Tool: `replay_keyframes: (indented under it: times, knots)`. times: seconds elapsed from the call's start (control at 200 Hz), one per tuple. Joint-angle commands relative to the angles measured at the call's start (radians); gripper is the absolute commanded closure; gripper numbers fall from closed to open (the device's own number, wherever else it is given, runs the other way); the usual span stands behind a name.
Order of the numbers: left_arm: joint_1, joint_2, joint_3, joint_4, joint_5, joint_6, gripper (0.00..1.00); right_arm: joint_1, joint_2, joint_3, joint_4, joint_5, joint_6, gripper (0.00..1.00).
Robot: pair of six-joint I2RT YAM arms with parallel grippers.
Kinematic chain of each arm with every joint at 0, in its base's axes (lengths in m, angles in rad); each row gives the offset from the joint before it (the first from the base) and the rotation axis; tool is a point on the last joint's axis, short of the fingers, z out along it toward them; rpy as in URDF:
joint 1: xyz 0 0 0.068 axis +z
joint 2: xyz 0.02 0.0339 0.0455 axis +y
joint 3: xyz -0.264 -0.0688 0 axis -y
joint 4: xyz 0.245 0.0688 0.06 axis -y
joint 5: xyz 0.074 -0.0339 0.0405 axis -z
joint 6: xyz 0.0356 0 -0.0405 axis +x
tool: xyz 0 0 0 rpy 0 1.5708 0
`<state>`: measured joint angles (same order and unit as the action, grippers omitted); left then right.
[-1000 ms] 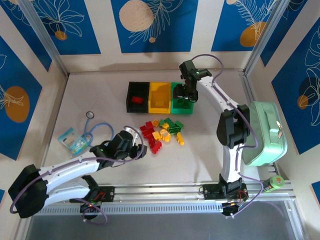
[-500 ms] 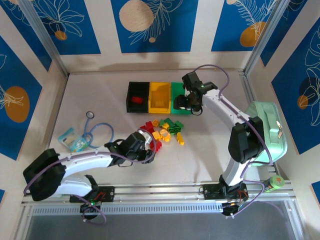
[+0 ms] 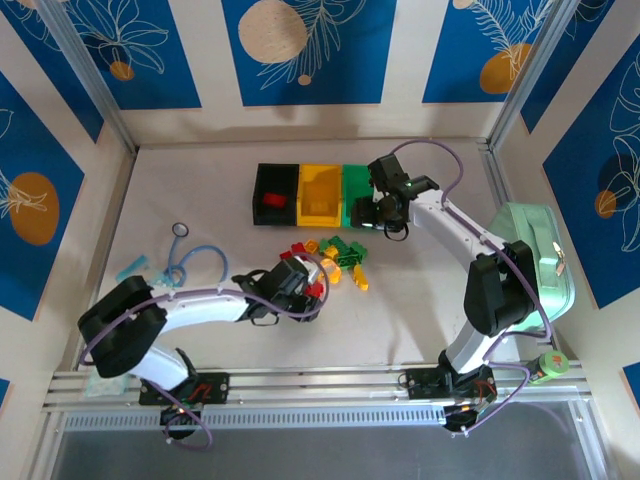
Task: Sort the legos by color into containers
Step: Pick up the lego from the center of the table.
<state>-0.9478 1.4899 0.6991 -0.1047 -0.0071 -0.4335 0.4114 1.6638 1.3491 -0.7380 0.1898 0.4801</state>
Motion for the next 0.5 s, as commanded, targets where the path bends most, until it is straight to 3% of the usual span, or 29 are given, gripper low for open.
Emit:
replay_keyframes:
  times: [0.0,0.19,0.38,0.495]
  knots:
    - [-0.009,0.035,0.041,-0.002,0.011,0.034,0.43,0.000,-0.040,-0.035,0.019,-0.025,0.019,0.36]
    - [-0.009,0.083,0.074,-0.011,-0.001,0.038,0.51,-0.002,-0.064,-0.084,0.040,-0.029,0.028,0.38]
    - [-0.009,0.090,0.094,-0.049,-0.037,0.039,0.76,-0.003,-0.084,-0.126,0.057,-0.023,0.039,0.39]
    - [-0.009,0.052,0.087,-0.074,-0.057,0.036,0.84,-0.003,-0.097,-0.149,0.067,-0.021,0.047,0.40]
